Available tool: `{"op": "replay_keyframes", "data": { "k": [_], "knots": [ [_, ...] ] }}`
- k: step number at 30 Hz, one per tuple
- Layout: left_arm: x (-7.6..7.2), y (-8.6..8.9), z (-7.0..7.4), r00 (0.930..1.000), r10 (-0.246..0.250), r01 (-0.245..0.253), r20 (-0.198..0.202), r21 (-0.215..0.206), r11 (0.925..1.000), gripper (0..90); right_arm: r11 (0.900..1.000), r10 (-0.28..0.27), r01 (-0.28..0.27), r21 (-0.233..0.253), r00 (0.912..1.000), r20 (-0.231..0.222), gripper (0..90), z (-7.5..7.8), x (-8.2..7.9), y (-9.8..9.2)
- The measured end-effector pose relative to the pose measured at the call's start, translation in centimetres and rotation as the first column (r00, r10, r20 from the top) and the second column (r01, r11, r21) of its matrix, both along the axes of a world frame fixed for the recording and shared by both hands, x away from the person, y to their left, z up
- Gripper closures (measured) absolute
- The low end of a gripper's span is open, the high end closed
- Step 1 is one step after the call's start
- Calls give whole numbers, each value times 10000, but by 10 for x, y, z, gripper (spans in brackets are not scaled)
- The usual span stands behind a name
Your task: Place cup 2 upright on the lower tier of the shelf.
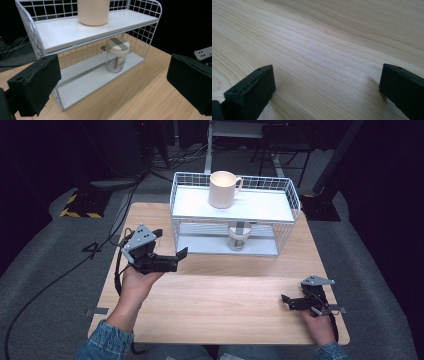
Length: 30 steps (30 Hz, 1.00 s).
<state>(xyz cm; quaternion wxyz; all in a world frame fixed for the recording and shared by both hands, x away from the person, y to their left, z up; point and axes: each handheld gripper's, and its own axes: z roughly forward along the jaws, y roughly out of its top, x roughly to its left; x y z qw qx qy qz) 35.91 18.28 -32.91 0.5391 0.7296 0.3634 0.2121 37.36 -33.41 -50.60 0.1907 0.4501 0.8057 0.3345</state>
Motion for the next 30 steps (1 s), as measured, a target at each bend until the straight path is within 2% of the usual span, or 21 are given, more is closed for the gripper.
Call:
{"op": "replay_keyframes", "data": {
  "k": [4, 10, 12, 14, 16, 18, 25, 27, 30],
  "knots": [
    [-5, 5, -12, 9998, -29, 34, -190, 285, 9996, 0, 10000, 0, 0, 1, 10000, -1, 5, 0, 0, 0],
    [-17, 11, -34, 9992, 121, -105, -382, 420, 9991, 0, 10000, -4, 4, 1, 10000, -6, 5, 0, 0, 0],
    [-21, 13, -41, 9990, 165, -139, -423, 607, 9981, 0, 10000, 0, 0, 1, 10000, -1, 5, 0, 0, 0],
    [-24, 14, -47, 9990, 156, -111, -415, 1054, 9944, 0, 10000, -6, 6, 2, 10000, -4, 5, 0, 0, 0],
    [-29, 15, -55, 9990, 193, -139, -408, 1301, 9914, 0, 10000, 0, 0, 1, 10000, -1, 5, 0, 0, 0],
    [-33, 15, -62, 9987, 137, -71, -488, 1344, 9909, 0, 10000, 0, 0, 0, 10000, -2, 5, 0, 0, 0],
    [-42, 22, -95, 9937, 211, -89, -1104, 1102, 9939, 0, 10000, 1, -1, -3, 10000, 0, 5, 0, 0, 0],
    [-45, 26, -104, 9908, 305, -173, -1320, 997, 9949, 0, 10000, -4, 4, 0, 10000, -2, 5, 0, 0, 0],
    [-47, 29, -119, 9840, 410, -225, -1732, 1074, 9940, 0, 10000, -4, 4, 1, 10000, -4, 5, 0, 0, 0]
  ]
}}
